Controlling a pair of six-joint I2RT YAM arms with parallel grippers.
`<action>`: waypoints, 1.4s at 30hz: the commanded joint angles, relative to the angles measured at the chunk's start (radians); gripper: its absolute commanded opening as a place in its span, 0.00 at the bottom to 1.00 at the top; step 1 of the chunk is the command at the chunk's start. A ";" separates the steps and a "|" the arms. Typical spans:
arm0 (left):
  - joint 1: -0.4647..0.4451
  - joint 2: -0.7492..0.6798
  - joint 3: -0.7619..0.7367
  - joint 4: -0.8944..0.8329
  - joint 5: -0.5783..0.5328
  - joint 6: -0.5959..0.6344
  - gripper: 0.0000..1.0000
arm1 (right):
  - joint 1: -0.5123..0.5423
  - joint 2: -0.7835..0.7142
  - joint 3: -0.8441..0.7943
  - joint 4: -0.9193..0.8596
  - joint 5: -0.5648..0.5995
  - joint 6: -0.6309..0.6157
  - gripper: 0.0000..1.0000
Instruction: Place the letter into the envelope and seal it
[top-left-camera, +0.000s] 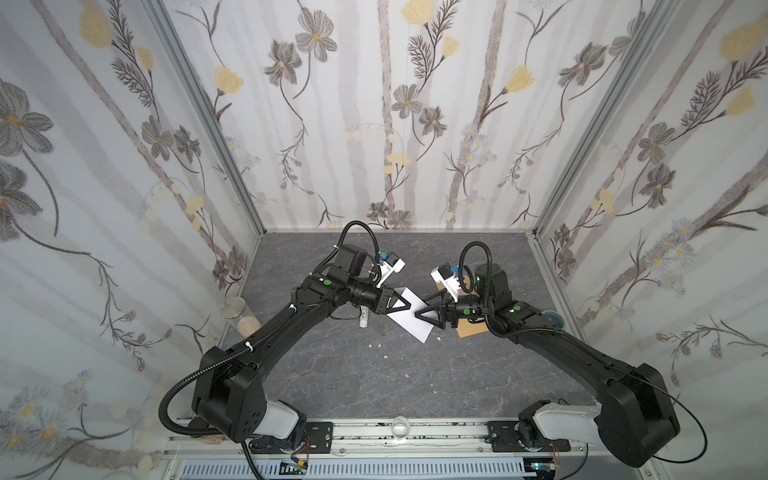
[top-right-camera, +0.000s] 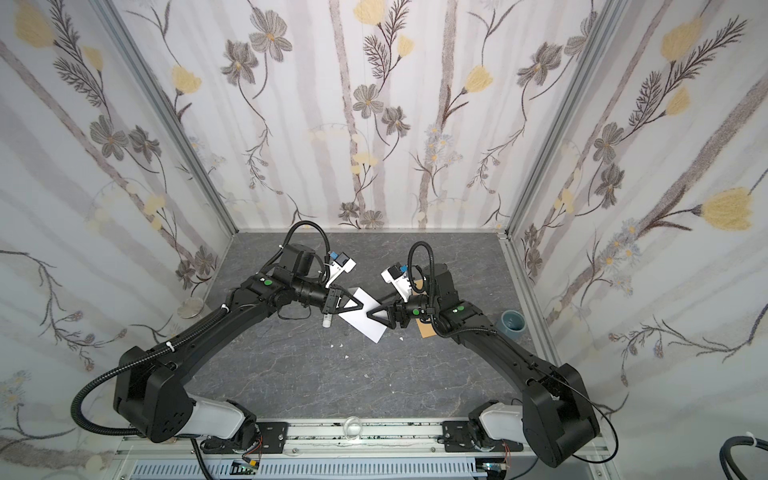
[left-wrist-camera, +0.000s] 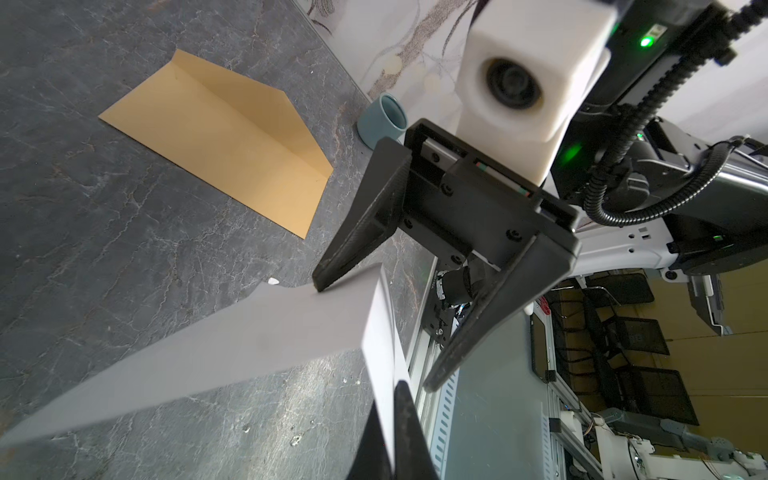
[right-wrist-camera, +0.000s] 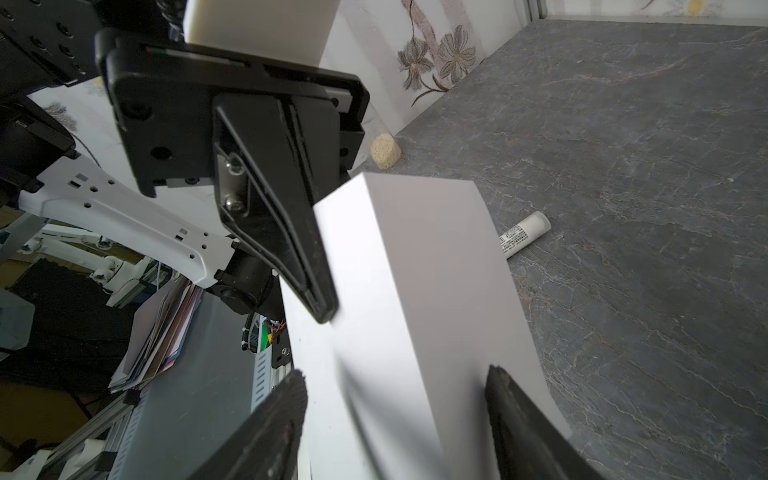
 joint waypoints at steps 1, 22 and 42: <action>0.003 -0.004 0.012 0.004 0.022 0.027 0.00 | 0.004 0.009 -0.001 0.023 -0.032 -0.002 0.63; 0.011 0.011 0.038 0.005 -0.083 0.018 0.00 | 0.021 0.060 -0.007 0.116 -0.087 0.097 0.09; 0.100 -0.176 -0.204 0.310 -0.304 -0.306 0.70 | 0.019 0.072 -0.049 0.282 -0.021 0.276 0.00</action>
